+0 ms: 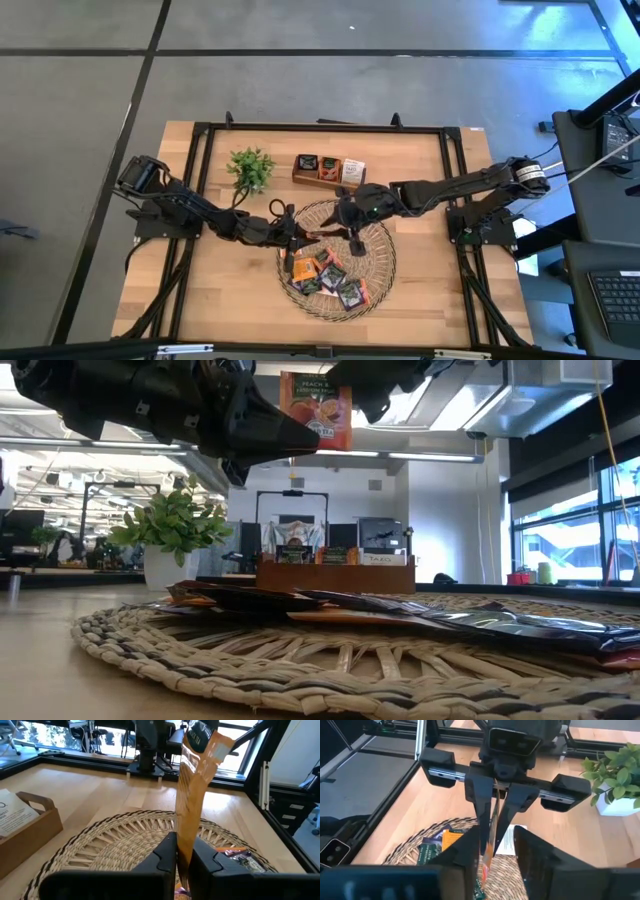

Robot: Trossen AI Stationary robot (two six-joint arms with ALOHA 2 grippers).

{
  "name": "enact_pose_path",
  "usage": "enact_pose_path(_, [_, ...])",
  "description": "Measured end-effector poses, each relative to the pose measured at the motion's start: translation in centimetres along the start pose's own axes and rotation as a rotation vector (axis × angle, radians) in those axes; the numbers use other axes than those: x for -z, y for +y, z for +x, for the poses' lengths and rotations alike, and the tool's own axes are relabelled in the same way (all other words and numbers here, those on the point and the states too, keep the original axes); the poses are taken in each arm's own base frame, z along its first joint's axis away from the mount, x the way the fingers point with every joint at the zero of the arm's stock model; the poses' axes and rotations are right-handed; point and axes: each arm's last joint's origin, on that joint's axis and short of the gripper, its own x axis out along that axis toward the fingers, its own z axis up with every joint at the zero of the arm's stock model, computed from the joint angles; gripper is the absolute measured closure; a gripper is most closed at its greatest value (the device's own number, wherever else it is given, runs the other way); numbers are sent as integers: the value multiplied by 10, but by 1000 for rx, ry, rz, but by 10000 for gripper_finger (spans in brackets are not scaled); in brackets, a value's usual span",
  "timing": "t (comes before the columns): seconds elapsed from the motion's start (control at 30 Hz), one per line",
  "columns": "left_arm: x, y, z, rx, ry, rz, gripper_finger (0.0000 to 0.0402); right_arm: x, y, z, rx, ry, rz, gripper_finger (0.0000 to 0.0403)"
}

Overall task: Pick & Place Tea
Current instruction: Put the orange and black tea bag into the middle section of the wooden organizer

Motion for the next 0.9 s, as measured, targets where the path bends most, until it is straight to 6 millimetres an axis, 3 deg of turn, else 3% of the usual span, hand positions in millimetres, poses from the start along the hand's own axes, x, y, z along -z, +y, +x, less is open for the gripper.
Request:
enact_pose_path(0.37, [0,1,0,-18,-4,3,364,1,0,0,1,6,0,392])
enact_pose_path(0.67, [-2,1,0,-33,-23,-12,361,0,0,-4,15,10,29,398])
enact_pose_path(0.9, [-2,1,0,-58,-29,-29,324,-8,-3,-28,151,9,-3,397])
